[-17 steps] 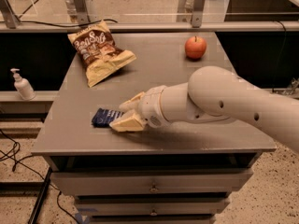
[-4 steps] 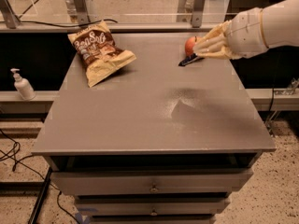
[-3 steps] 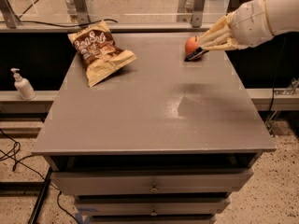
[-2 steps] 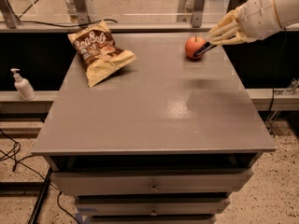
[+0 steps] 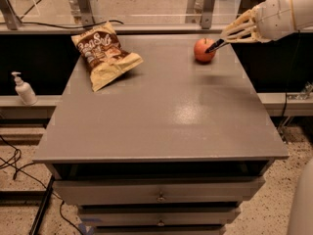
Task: Move rxbar blueberry near apple
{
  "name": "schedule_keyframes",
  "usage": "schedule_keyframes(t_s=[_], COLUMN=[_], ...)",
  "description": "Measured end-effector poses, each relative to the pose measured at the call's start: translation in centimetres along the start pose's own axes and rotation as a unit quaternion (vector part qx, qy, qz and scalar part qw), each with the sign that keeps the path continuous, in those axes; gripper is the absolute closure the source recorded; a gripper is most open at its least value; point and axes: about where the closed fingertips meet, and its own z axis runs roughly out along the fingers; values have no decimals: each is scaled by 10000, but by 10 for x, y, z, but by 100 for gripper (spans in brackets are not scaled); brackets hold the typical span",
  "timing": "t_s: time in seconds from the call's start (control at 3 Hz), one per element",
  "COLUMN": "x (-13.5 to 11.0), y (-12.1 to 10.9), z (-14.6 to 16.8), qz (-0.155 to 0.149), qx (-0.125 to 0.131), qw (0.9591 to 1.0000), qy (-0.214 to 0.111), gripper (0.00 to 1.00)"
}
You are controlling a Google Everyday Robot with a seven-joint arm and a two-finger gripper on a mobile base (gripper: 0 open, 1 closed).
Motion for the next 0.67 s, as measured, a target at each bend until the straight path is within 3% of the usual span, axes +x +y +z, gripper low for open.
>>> schedule_keyframes(t_s=[0.33,0.67], x=[15,34], y=[1,5], z=[21,35], qz=[-68,-44], qx=[35,30], qw=[9997,9996], qy=[-239,-273], gripper=[100,100])
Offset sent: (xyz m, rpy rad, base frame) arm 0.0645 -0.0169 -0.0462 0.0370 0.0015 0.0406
